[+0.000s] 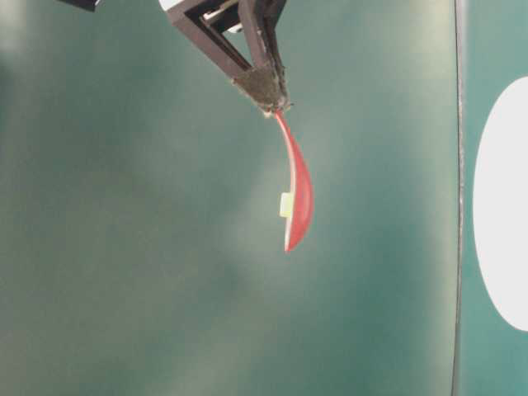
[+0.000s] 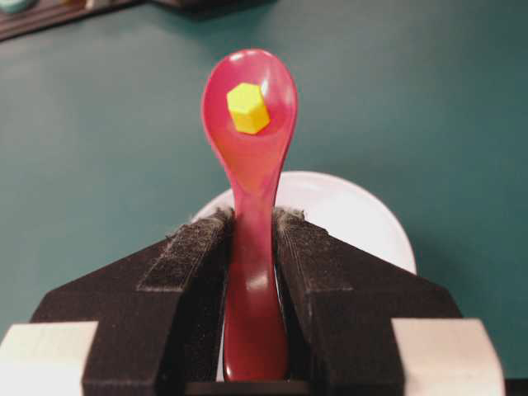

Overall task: Scoop the yellow hexagonal prism block from the bowl with a spoon using the right arm.
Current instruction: 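Raise the spoon carrying the yellow block up out of the bowl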

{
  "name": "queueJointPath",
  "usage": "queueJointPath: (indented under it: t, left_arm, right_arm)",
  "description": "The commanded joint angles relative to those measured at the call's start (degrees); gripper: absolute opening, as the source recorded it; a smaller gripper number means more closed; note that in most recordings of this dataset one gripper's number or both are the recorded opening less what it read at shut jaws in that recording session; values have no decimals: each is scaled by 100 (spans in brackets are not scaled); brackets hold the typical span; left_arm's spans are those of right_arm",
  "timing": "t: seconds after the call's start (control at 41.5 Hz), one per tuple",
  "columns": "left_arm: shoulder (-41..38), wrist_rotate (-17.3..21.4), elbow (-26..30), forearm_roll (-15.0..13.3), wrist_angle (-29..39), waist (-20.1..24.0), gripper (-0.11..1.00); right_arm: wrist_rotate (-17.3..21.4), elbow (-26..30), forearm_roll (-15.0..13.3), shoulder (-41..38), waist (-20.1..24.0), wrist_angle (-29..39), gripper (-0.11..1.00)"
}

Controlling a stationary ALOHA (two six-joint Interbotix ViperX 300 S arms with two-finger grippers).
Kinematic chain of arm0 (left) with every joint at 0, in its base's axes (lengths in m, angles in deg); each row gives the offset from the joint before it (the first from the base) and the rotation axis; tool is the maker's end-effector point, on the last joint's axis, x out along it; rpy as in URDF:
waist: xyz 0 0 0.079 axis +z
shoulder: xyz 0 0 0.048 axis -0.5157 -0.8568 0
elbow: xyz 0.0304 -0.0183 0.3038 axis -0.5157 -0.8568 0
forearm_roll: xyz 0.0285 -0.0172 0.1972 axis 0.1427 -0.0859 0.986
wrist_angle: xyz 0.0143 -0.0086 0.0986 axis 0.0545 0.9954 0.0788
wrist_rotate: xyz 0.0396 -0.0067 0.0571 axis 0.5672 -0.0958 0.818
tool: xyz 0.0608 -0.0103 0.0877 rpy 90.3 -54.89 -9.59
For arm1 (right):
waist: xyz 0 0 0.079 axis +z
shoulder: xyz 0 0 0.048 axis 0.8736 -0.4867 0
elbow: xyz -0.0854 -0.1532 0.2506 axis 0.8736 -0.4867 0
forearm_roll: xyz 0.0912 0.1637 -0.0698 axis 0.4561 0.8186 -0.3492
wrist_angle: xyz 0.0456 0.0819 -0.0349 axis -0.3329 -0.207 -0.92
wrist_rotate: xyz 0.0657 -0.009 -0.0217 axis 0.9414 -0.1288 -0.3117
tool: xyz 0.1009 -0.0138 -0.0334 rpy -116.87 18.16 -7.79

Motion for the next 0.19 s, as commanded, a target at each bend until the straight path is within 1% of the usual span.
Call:
queueJointPath:
  t: [0.0,0.168]
  left_arm:
    - [-53,0,141,9,-44,0,1]
    - [-53,18,141,9,-70,0,1]
  right_arm:
    - [-18,149,-9,97,9,-26,24]
    - [-18,149,-26,97,0,-26,24]
